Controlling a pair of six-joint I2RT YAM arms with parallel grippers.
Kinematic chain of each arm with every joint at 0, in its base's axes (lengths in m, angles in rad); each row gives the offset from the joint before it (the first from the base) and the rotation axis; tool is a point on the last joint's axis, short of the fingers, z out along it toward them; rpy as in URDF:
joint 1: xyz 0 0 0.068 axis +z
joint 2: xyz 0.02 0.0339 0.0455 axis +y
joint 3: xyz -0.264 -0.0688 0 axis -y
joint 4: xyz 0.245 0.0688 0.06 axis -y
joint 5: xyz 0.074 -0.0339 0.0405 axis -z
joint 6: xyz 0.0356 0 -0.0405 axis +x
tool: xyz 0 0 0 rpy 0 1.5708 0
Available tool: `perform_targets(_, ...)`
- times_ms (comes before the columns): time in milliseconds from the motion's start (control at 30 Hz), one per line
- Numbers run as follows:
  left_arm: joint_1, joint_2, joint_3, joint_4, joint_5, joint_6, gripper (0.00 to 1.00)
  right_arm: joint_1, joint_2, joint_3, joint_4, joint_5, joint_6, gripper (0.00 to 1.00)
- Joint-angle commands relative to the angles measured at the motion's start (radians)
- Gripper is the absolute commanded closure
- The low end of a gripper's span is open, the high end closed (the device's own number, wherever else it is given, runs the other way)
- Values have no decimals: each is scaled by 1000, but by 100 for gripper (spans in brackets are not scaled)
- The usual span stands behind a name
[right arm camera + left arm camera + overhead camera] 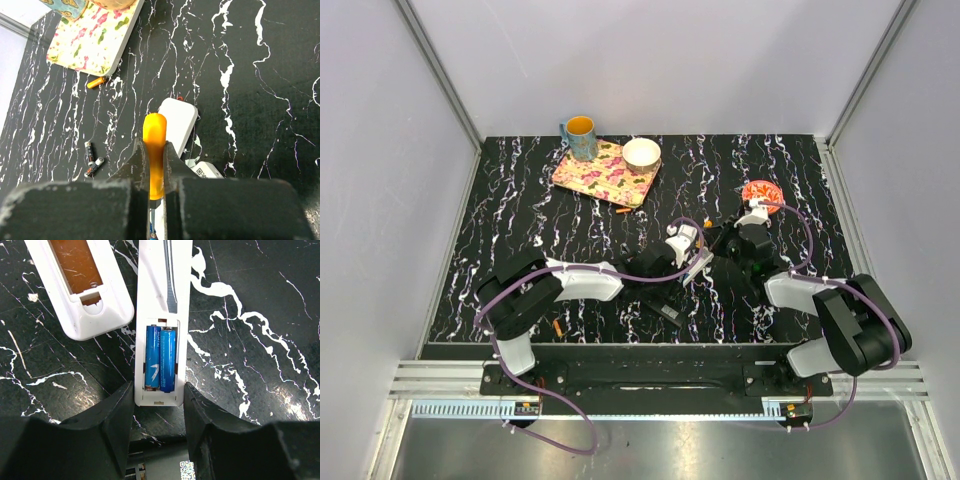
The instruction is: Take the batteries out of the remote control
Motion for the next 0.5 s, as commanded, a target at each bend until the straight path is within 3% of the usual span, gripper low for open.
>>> perform_targets(0,-2,29,13,-1,-4,-3,100,-3,35,5,84,8,20,100)
perform_targets(467,0,40,16,-2,-4,-12,100,-1,74,-46,113,-32,63,100)
